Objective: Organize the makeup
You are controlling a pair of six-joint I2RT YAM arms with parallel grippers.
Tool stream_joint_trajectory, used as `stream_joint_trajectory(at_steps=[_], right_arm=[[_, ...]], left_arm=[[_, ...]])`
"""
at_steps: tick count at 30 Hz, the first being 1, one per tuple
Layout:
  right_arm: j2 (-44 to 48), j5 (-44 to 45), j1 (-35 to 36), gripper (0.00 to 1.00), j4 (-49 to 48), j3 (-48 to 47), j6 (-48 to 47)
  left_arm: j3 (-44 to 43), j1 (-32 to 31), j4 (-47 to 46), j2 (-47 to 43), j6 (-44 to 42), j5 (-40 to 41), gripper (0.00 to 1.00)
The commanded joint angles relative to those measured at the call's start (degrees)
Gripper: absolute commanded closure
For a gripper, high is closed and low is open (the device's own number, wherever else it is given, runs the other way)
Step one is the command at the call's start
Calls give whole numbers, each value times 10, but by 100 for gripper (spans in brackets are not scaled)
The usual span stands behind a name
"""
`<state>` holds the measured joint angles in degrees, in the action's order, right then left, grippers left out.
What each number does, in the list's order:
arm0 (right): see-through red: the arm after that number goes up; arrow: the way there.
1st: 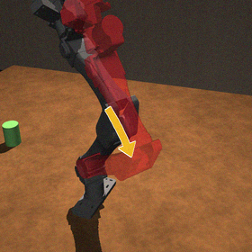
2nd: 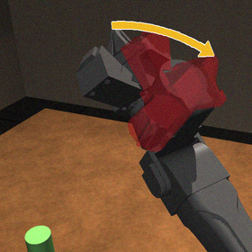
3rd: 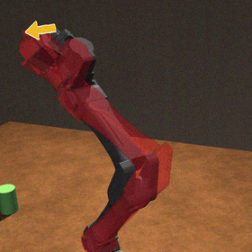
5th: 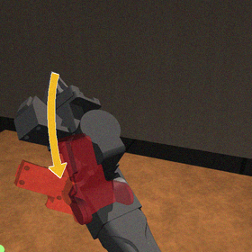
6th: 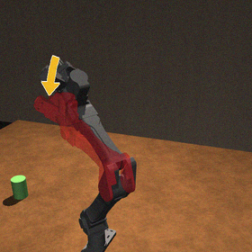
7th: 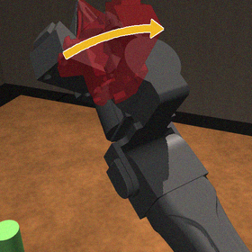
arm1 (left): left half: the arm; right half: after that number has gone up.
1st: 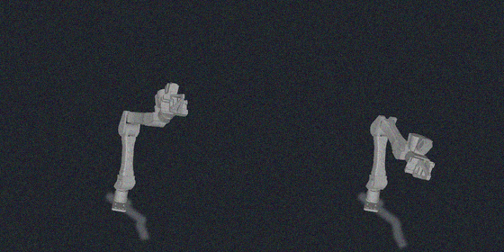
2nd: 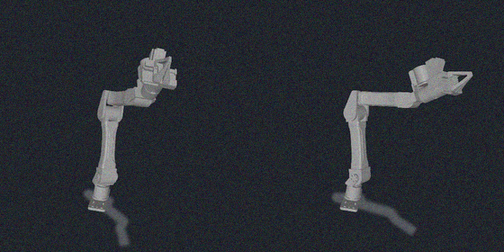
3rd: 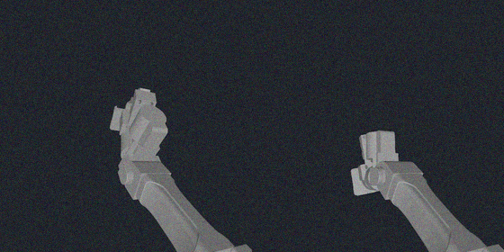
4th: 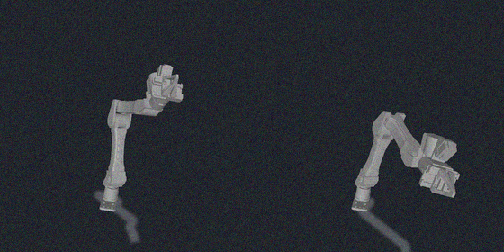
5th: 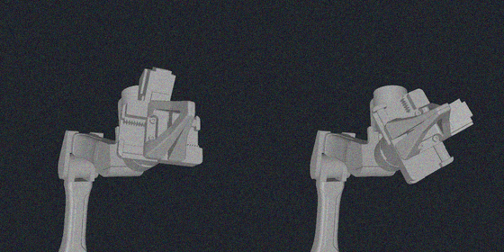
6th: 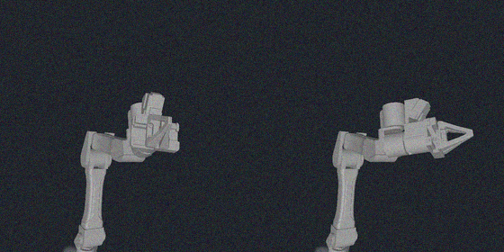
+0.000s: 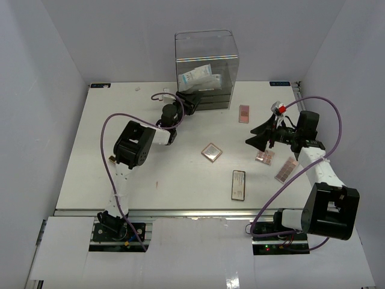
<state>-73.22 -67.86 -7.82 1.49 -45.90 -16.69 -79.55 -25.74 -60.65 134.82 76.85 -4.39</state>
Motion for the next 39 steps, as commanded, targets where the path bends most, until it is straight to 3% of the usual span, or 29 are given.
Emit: stream_joint_trajectory(at_steps=[1, 25, 30, 39], right_arm=[[23, -16, -5, 28, -41, 8, 19], [34, -26, -21, 29, -83, 26, 59], [34, -27, -20, 29, -85, 27, 61], [30, -22, -20, 30, -97, 33, 70]], left_arm=[[-33, -5, 16, 22, 21, 35, 40], [-79, -8, 65, 46, 43, 74, 62], [-72, -8, 57, 46, 50, 72, 83], [20, -9, 4, -5, 39, 45, 96]])
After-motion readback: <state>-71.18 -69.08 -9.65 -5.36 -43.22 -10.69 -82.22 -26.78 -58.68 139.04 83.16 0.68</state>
